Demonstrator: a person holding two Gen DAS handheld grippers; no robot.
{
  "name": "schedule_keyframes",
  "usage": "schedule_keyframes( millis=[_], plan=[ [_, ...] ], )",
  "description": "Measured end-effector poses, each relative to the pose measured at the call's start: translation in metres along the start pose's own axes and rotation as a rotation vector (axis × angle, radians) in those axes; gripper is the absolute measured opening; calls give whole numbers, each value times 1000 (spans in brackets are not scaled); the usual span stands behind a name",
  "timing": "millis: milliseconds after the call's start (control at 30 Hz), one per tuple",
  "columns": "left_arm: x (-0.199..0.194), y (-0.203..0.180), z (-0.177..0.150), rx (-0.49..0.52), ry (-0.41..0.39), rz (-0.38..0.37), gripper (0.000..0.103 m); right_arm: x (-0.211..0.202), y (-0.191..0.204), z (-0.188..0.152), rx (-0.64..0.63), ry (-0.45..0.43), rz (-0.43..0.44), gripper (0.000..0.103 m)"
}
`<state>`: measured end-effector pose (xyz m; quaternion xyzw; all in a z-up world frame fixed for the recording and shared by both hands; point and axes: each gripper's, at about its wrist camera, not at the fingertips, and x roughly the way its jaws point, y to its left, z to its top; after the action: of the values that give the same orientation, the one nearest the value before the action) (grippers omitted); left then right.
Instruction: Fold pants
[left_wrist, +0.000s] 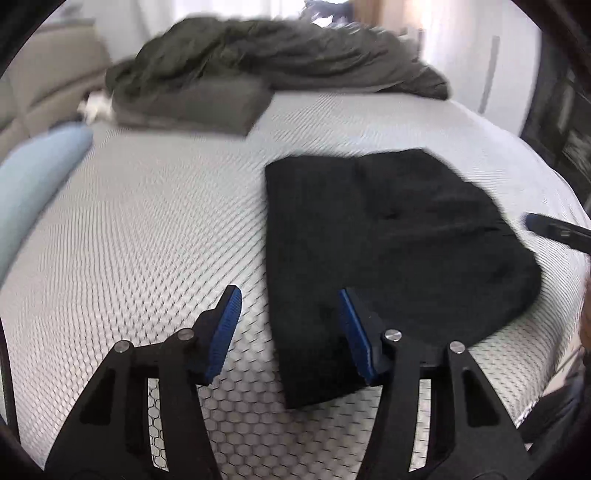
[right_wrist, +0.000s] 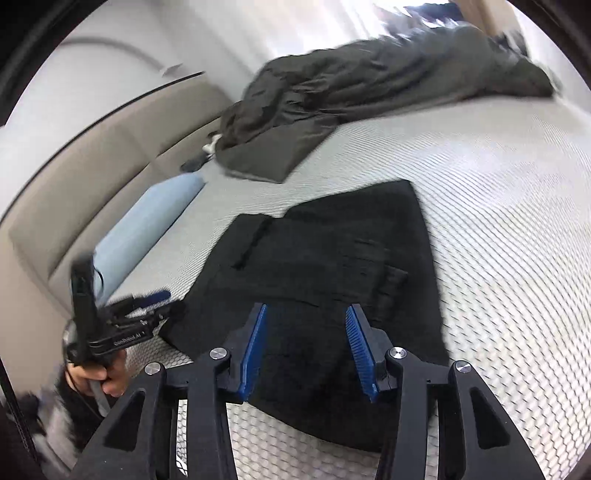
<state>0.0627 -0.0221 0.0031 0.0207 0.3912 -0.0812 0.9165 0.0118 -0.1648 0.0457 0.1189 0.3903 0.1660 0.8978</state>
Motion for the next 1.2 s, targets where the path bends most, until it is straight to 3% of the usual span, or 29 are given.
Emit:
schedule_keyframes(
  millis=[100,167,233,333,433,600,700,800,933,1067,1200],
  plan=[
    [1,-28,4,100,-10,-113,52,23,33,0,-75,34,12,46],
    [18,-46,1,161,49,-165,52,49,45,-4,-104,87,8,46],
    [38,-51,-4,181,118,-163,52,70,52,-10,-142,150,7,46],
    [42,-47,-6,215,136,-171,52,93,62,-23,-277,229,-60,40],
    [34,-31,-9,194,149,-203,52,84,58,-31,-392,246,-183,36],
    [19,-13,5,128,113,-236,52,56,44,-26,-352,245,-157,33],
    [4,-5,17,54,45,-237,52,43,57,-15,-313,140,-81,35],
    [26,-3,33,28,74,-208,52,67,69,-1,-290,81,-106,35],
    [60,-1,27,41,190,-186,52,116,64,2,-270,194,-142,35],
    [49,14,20,65,181,-156,52,99,43,2,-319,224,-274,32],
    [36,30,23,-9,145,-151,48,78,36,7,-246,194,-219,32]
  ],
)
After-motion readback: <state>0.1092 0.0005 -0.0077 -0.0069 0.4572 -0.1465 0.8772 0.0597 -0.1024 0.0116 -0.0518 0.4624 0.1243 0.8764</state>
